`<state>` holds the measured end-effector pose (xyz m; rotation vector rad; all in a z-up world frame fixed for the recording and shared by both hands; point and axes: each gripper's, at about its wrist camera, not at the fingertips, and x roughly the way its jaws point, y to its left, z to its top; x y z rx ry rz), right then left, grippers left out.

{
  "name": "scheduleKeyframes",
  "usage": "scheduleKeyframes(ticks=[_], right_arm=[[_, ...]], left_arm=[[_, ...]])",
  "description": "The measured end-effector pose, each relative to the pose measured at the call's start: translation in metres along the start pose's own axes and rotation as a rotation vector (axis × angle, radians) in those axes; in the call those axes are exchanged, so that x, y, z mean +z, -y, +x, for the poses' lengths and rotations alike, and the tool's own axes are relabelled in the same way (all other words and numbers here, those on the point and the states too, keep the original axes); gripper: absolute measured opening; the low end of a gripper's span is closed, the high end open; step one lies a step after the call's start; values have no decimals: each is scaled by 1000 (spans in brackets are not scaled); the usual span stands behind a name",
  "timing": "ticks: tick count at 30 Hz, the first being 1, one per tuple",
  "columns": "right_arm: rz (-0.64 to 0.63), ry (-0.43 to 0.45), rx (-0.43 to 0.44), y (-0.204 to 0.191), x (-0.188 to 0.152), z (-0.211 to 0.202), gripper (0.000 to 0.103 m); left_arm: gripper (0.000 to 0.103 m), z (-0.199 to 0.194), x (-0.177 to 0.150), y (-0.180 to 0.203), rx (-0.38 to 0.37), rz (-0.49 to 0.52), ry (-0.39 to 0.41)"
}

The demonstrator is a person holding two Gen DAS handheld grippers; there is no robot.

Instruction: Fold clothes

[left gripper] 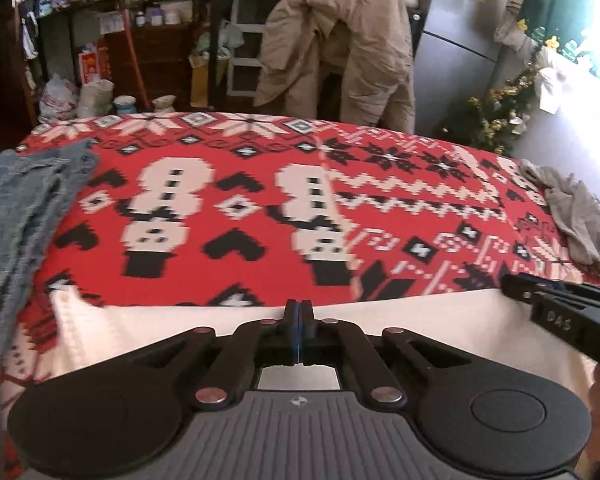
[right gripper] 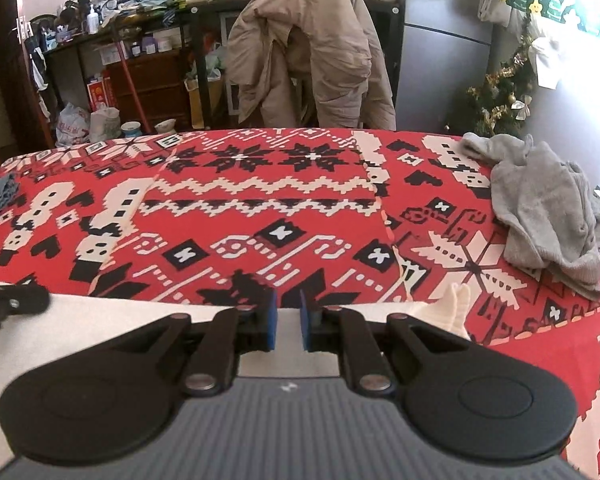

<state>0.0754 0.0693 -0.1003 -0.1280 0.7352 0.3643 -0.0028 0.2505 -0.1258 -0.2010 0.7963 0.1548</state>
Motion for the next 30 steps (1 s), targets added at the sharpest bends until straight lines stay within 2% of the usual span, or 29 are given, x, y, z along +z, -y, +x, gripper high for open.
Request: scheduleKeyframes(ticks=[11, 17, 21, 25, 26, 28, 30], right_arm=[[-38, 11, -9, -5, -1, 3, 15], [-39, 11, 0, -3, -1, 4, 15], [-37, 12, 1, -3, 0, 5, 15], [-33, 10, 3, -2, 1, 6, 16], [-33, 10, 4, -2, 1, 6, 16], [-28, 8, 6, -1, 1, 6, 16], [-24, 6, 7, -1, 1, 6, 16]], left_arm=[[2, -8, -1, -48, 110, -20, 36], [3, -8, 2, -74, 241, -36, 49], [2, -12, 5, -96, 255, -83, 47], [3, -17, 9, -105, 323, -97, 58], [3, -19, 10, -108, 327, -109, 58], [6, -22, 12, -118, 252, -168, 42], [15, -26, 13, -125, 201, -214, 31]])
